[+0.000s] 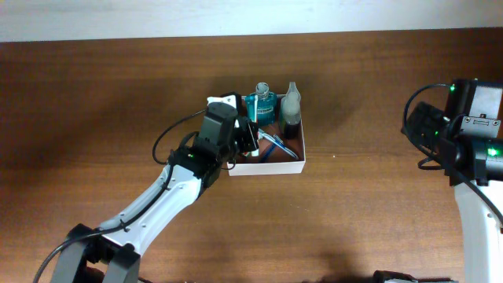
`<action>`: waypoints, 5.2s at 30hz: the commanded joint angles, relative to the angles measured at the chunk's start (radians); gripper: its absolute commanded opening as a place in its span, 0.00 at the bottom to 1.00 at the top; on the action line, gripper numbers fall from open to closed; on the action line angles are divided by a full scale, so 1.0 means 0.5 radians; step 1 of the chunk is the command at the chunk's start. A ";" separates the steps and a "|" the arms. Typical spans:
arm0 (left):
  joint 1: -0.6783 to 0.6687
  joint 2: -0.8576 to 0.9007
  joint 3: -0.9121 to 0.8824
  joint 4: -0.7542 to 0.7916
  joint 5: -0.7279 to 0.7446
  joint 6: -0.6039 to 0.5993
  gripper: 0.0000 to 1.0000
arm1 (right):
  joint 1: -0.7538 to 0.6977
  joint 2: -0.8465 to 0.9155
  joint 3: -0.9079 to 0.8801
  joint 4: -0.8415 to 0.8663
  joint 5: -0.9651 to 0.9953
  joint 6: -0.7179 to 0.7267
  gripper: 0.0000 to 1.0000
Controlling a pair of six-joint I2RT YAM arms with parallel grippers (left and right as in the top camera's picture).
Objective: Pack container
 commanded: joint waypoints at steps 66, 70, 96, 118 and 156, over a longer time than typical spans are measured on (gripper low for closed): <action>0.650 -2.013 0.061 -1.565 -0.998 0.833 0.99 | -0.013 0.000 0.018 0.008 0.010 0.002 0.99; 0.650 -2.013 0.061 -1.662 -0.998 0.833 0.99 | -0.013 0.000 0.018 0.008 0.009 0.002 0.99; 0.650 -2.013 0.061 -1.794 -0.998 0.833 0.99 | 0.238 -1.811 -2.039 2.415 -0.463 -0.150 0.99; 0.650 -2.013 0.061 -1.794 -0.998 0.833 0.99 | 0.234 -2.490 -2.699 2.419 -0.455 -0.267 0.98; 0.650 -2.013 0.061 -1.794 -0.998 0.833 0.99 | 0.236 -2.490 -2.699 1.925 -0.424 -0.604 0.99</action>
